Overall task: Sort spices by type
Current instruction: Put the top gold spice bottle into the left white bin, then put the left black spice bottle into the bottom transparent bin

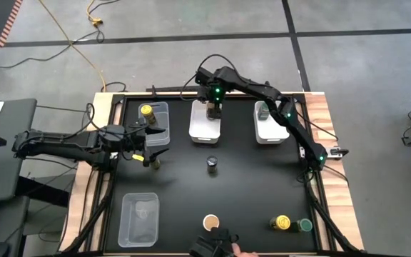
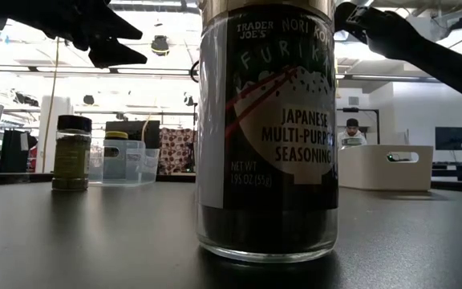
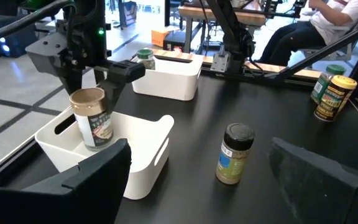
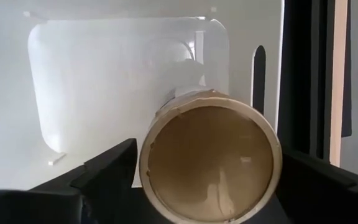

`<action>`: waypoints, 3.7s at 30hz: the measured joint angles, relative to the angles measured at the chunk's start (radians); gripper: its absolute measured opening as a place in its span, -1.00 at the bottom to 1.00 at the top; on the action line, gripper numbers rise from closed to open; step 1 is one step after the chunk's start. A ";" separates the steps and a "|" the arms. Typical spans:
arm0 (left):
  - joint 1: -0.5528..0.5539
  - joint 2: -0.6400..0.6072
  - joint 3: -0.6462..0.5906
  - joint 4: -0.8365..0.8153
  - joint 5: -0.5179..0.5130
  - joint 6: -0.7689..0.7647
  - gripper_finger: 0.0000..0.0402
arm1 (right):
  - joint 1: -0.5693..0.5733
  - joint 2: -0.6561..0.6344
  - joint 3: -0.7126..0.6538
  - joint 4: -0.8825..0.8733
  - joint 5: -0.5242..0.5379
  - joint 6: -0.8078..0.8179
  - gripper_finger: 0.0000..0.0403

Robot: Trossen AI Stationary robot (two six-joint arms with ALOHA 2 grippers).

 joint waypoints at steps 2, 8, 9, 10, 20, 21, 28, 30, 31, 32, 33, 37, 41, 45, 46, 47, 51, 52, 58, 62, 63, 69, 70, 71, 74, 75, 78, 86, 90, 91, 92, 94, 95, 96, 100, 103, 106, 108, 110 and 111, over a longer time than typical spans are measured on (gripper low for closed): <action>0.000 0.000 0.000 0.000 0.000 0.000 0.80 | 0.000 -0.009 0.000 -0.011 0.000 0.000 0.85; 0.000 0.000 0.000 0.000 0.000 0.000 0.80 | -0.003 -0.066 0.000 -0.035 0.000 0.010 0.85; 0.000 0.000 0.000 0.000 0.000 0.000 0.80 | -0.004 -0.081 0.000 -0.038 0.000 0.020 0.85; 0.000 0.000 0.000 0.000 0.000 0.000 0.80 | -0.006 -0.093 0.000 -0.039 0.000 0.037 0.85; 0.000 0.000 0.000 -0.062 -0.001 0.000 0.80 | -0.027 -0.268 0.000 -0.134 -0.013 0.257 0.85; 0.000 0.000 0.000 -0.069 0.000 0.001 0.80 | -0.027 -0.287 0.000 -0.146 -0.013 0.264 0.85; 0.000 0.000 0.000 -0.076 -0.033 -0.070 0.80 | 0.012 -0.435 -0.044 -0.180 -0.021 0.297 0.85; 0.000 0.000 0.000 -0.076 -0.048 -0.099 0.80 | 0.032 -0.492 -0.098 -0.160 -0.021 0.315 0.85; 0.000 0.000 0.000 -0.076 -0.049 -0.102 0.80 | 0.044 -0.520 -0.130 -0.150 -0.021 0.328 0.85; 0.000 0.000 0.000 -0.076 -0.051 -0.103 0.80 | 0.057 -0.553 -0.170 -0.138 -0.019 0.343 0.85; 0.000 0.000 0.000 -0.076 -0.054 -0.103 0.80 | 0.070 -0.587 -0.217 -0.118 -0.014 0.357 0.85; 0.000 0.000 0.000 -0.075 -0.075 -0.104 0.80 | 0.129 -0.750 -0.468 0.030 -0.009 0.413 0.85; 0.000 0.000 0.000 -0.075 -0.085 -0.105 0.80 | 0.196 -0.926 -0.775 0.230 -0.005 0.506 0.85; 0.000 0.000 0.000 -0.075 -0.090 -0.122 0.80 | 0.280 -1.097 -1.034 0.386 0.068 0.630 0.85; 0.000 0.000 0.002 -0.078 -0.097 -0.128 0.79 | 0.304 -1.138 -1.085 0.394 0.103 0.659 0.85; 0.000 0.002 0.012 -0.095 -0.104 -0.131 0.78 | 0.327 -1.177 -1.129 0.396 0.139 0.687 0.85; 0.000 0.040 0.087 -0.193 -0.133 -0.131 0.75 | 0.422 -1.325 -1.268 0.403 0.249 0.809 0.85; 0.000 0.055 0.108 -0.213 -0.137 -0.131 0.75 | 0.445 -1.359 -1.296 0.407 0.265 0.840 0.85; -0.006 0.168 0.214 -0.237 -0.141 -0.079 0.74 | 0.608 -1.532 -1.438 0.406 0.433 1.021 0.85; -0.017 0.254 0.278 -0.243 -0.149 -0.076 0.74 | 0.683 -1.601 -1.506 0.407 0.492 1.108 0.85; -0.021 0.275 0.295 -0.253 -0.151 -0.087 0.74 | 0.697 -1.611 -1.519 0.407 0.492 1.128 0.85; -0.075 0.403 0.431 -0.418 -0.243 -0.181 0.74 | 0.763 -1.621 -1.582 0.408 0.570 1.159 0.85; -0.084 0.424 0.459 -0.460 -0.261 -0.212 0.74 | 0.763 -1.619 -1.593 0.407 0.583 1.157 0.85; -0.091 0.441 0.487 -0.503 -0.270 -0.254 0.74 | 0.761 -1.614 -1.598 0.403 0.592 1.157 0.85; -0.100 0.485 0.574 -0.650 -0.286 -0.428 0.74 | 0.753 -1.599 -1.603 0.408 0.596 1.156 0.85; -0.100 0.496 0.602 -0.708 -0.288 -0.498 0.74 | 0.753 -1.597 -1.603 0.410 0.597 1.154 0.85; -0.099 0.516 0.667 -0.888 -0.293 -0.721 0.74 | 0.753 -1.592 -1.603 0.410 0.599 1.140 0.85; -0.102 0.520 0.705 -1.359 -0.154 -1.588 0.74 | 0.753 -1.593 -1.603 0.424 0.627 1.123 0.85; -0.104 0.520 0.677 -1.397 -0.089 -1.773 0.74 | 0.753 -1.593 -1.603 0.429 0.628 1.111 0.85; -0.104 0.522 0.674 -1.390 -0.085 -1.778 0.74 | 0.753 -1.593 -1.603 0.431 0.628 1.111 0.85; -0.104 0.527 0.674 -1.385 -0.086 -1.774 0.74 | 0.753 -1.594 -1.603 0.431 0.628 1.111 0.85; -0.104 0.532 0.674 -1.382 -0.087 -1.748 0.74 | 0.753 -1.593 -1.603 0.431 0.627 1.111 0.85; -0.104 0.535 0.674 -1.376 -0.088 -1.725 0.74 | 0.753 -1.593 -1.603 0.431 0.628 1.110 0.85; -0.104 0.542 0.674 -1.370 -0.091 -1.702 0.74 | 0.753 -1.593 -1.603 0.431 0.627 1.110 0.85; -0.101 0.577 0.674 -1.352 -0.092 -1.657 0.74 | 0.753 -1.593 -1.603 0.431 0.627 1.107 0.85; -0.085 0.622 0.674 -1.338 -0.047 -1.652 0.74 | 0.753 -1.593 -1.603 0.431 0.627 1.104 0.85; -0.064 0.676 0.673 -1.327 -0.007 -1.631 0.74 | 0.754 -1.593 -1.603 0.430 0.627 1.099 0.85; -0.049 0.707 0.673 -1.325 0.030 -1.617 0.74 | 0.754 -1.593 -1.603 0.430 0.627 1.096 0.85; -0.032 0.731 0.673 -1.315 0.060 -1.593 0.74 | 0.755 -1.593 -1.603 0.429 0.627 1.096 0.85; -0.021 0.741 0.673 -1.307 0.073 -1.573 0.74 | 0.754 -1.593 -1.603 0.429 0.627 1.094 0.85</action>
